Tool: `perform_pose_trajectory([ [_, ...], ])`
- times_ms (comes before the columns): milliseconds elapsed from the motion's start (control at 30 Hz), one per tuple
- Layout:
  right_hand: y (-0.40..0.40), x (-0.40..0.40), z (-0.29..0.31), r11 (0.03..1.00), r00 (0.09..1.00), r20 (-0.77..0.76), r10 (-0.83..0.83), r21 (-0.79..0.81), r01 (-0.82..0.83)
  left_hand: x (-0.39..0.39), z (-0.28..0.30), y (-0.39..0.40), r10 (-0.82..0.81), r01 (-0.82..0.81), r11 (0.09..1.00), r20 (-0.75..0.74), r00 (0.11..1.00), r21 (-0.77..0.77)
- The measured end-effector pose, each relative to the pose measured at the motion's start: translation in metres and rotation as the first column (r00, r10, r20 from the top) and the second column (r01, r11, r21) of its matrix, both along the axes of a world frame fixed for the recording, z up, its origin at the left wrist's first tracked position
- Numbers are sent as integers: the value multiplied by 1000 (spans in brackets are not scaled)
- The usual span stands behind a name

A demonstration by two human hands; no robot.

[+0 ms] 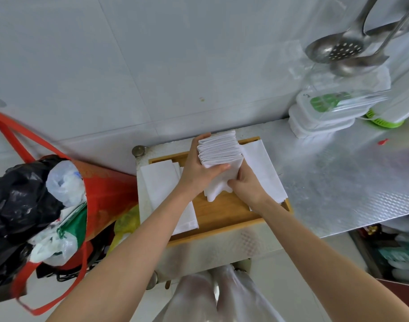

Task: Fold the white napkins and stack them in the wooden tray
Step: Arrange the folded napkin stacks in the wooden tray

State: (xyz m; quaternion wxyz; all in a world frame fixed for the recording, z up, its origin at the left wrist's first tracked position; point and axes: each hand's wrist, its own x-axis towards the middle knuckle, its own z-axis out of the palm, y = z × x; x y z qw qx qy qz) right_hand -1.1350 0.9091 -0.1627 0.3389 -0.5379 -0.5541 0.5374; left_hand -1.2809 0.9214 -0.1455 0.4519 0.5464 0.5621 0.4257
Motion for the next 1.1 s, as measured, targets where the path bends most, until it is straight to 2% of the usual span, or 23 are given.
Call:
perform_pose_trajectory([
  [233, -4, -11, -19, 998, 996, 82, -45, -45, 49, -5, -5, 4, 21, -21, 999, 1, 1000, -27],
  [433, -3, -17, -30, 988, 996, 61, -71, -133, 79, -6, -11, 9, 52, -54, 996, -22, 998, -76],
  [500, -2, -15, -32, 985, 998, 64, -9, -171, 20, -7, -13, 10, 68, -71, 993, -26, 997, -100],
  [667, 9, -10, -27, 992, 995, 91, -28, -122, 39, -15, -12, 16, 109, -87, 973, 94, 990, -213],
  [767, 7, -8, -24, 990, 997, 82, 4, -141, 8, -27, -9, 21, 169, -57, 939, 313, 935, -338],
  [800, 4, -7, -24, 986, 995, 98, 17, -168, -1, -31, -9, 22, 195, -49, 921, 346, 918, -387],
  [1000, -14, 1, -33, 890, 999, 39, -16, -455, 32, -23, -21, 23, 293, -7, 729, 303, 907, -684],
  [1100, -16, 3, -36, 865, 993, 54, -100, -488, 114, -19, -31, 20, 324, 6, 670, 299, 898, -742],
])
